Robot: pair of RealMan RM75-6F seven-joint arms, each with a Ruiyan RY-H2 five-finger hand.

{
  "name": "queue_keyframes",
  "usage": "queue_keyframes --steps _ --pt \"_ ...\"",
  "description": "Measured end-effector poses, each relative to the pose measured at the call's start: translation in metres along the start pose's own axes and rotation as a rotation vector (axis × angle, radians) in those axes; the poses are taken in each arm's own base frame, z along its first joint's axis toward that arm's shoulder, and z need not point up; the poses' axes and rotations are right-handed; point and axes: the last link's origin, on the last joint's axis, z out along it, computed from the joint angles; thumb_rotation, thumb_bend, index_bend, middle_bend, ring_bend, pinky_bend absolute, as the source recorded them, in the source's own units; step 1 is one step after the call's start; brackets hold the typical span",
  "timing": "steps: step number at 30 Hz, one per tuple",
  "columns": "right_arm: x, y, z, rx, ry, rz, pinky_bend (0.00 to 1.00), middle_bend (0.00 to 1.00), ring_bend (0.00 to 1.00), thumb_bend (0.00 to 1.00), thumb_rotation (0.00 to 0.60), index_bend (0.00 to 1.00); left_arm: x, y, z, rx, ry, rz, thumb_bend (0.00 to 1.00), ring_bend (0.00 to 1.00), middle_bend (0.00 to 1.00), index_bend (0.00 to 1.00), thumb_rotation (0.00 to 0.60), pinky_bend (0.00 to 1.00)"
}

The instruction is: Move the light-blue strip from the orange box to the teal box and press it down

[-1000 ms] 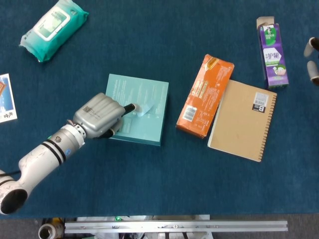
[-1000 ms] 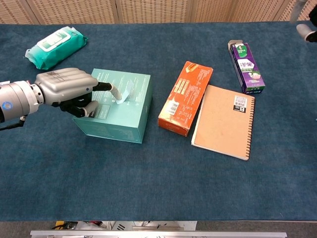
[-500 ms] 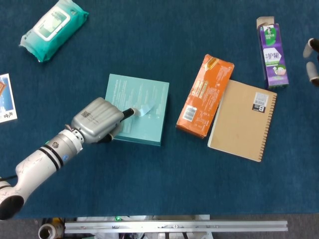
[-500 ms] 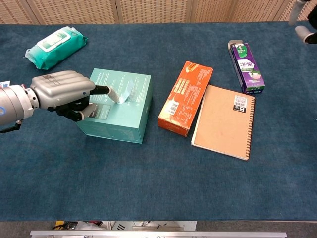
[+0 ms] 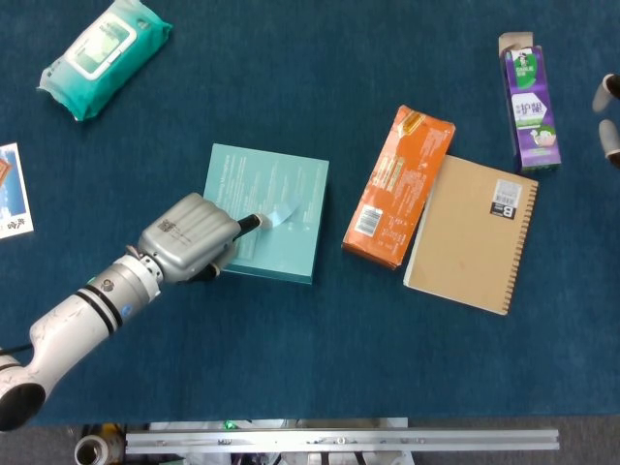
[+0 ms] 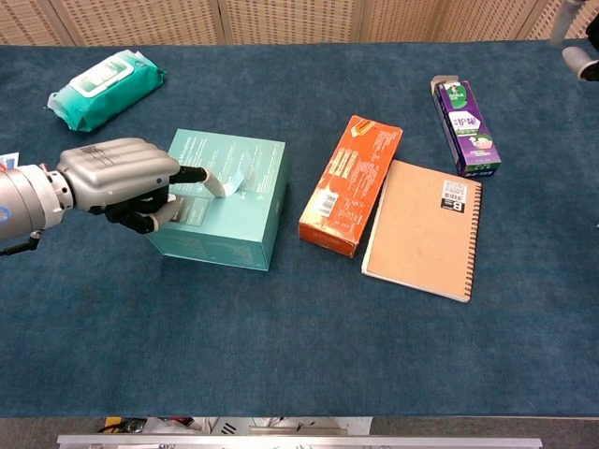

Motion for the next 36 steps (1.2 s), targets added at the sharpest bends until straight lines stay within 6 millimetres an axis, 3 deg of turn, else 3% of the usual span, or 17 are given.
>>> queue_keyframes --steps 13,16,20,22,27,32,36 --pt "0.006 0.004 0.000 -0.016 0.026 0.011 1.00 0.92 1.00 0.41 0.600 0.48 0.012 -0.008 -0.012 0.030 0.067 -0.018 0.77 0.99 0.95 0.19 0.600 0.99" --pt "0.010 0.010 -0.003 -0.036 0.043 0.014 1.00 0.92 1.00 0.41 0.600 0.48 0.016 -0.014 -0.018 0.053 0.103 -0.036 0.76 0.90 0.87 0.18 0.600 0.90" --pt "0.013 0.023 -0.010 -0.074 0.058 0.024 1.00 0.89 0.98 0.41 0.600 0.47 0.019 -0.026 -0.027 0.093 0.159 -0.063 0.75 0.71 0.71 0.16 0.600 0.80" --pt "0.014 0.030 -0.015 -0.098 0.064 0.031 1.00 0.85 0.92 0.40 0.600 0.47 0.020 -0.035 -0.035 0.128 0.196 -0.080 0.72 0.61 0.62 0.15 0.600 0.73" --pt "0.012 0.054 -0.035 -0.173 0.076 0.062 0.97 0.70 0.71 0.30 0.600 0.43 0.018 -0.059 -0.059 0.234 0.294 -0.125 0.54 0.40 0.42 0.13 0.600 0.53" --pt "0.006 0.076 -0.061 -0.241 0.082 0.091 0.70 0.53 0.48 0.23 0.600 0.33 0.012 -0.081 -0.085 0.348 0.403 -0.162 0.48 0.30 0.34 0.12 0.600 0.42" --pt "-0.001 0.087 -0.078 -0.255 0.078 0.067 0.62 0.46 0.40 0.22 0.600 0.33 -0.002 -0.098 -0.115 0.463 0.490 -0.186 0.48 0.26 0.30 0.12 0.600 0.38"
